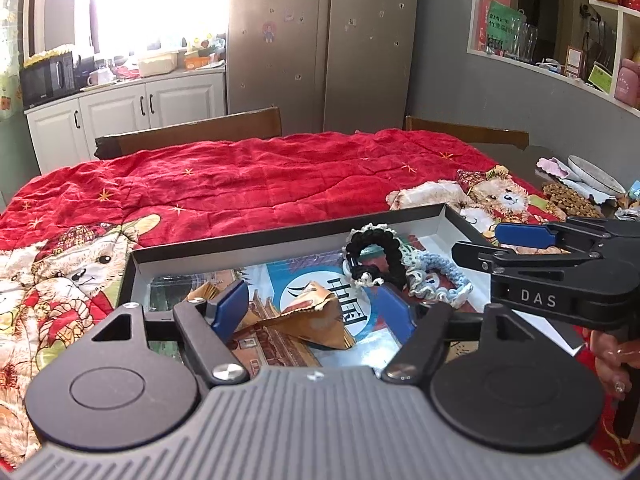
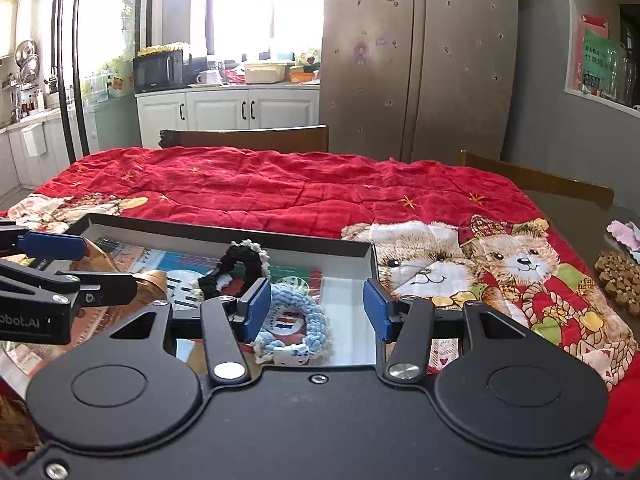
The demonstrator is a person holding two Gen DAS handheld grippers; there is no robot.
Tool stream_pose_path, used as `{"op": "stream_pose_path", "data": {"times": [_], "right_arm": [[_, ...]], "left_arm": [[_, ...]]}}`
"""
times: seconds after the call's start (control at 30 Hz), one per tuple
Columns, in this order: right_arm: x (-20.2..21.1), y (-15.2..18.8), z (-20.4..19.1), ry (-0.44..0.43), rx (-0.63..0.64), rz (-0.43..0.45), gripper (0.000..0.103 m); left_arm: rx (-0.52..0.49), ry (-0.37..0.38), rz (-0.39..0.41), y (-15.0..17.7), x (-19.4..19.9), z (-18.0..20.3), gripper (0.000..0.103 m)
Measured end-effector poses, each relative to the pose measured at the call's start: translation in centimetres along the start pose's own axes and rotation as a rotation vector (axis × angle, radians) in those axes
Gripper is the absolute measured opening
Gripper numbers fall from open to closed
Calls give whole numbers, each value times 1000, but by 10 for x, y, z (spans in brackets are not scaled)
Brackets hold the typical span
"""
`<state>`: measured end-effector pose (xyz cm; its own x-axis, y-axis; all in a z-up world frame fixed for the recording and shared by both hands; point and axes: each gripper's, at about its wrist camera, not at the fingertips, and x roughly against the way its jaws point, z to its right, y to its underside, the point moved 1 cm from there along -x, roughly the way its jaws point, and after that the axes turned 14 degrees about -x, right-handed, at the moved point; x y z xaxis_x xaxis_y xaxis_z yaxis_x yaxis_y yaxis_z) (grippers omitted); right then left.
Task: Organize objects
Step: 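Withdraw both open tools from the box toward the items on the bedspread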
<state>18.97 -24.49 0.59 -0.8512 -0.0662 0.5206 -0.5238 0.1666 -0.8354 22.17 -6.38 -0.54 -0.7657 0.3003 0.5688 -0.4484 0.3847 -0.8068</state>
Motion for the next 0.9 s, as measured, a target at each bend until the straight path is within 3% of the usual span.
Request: {"op": "stream_pose_path", "data": {"times": [0.9], "right_arm": [[70,-1,-20,-59,71,51,51]], "left_arm": [[-18,-15,79,-3,58,4,85]]}}
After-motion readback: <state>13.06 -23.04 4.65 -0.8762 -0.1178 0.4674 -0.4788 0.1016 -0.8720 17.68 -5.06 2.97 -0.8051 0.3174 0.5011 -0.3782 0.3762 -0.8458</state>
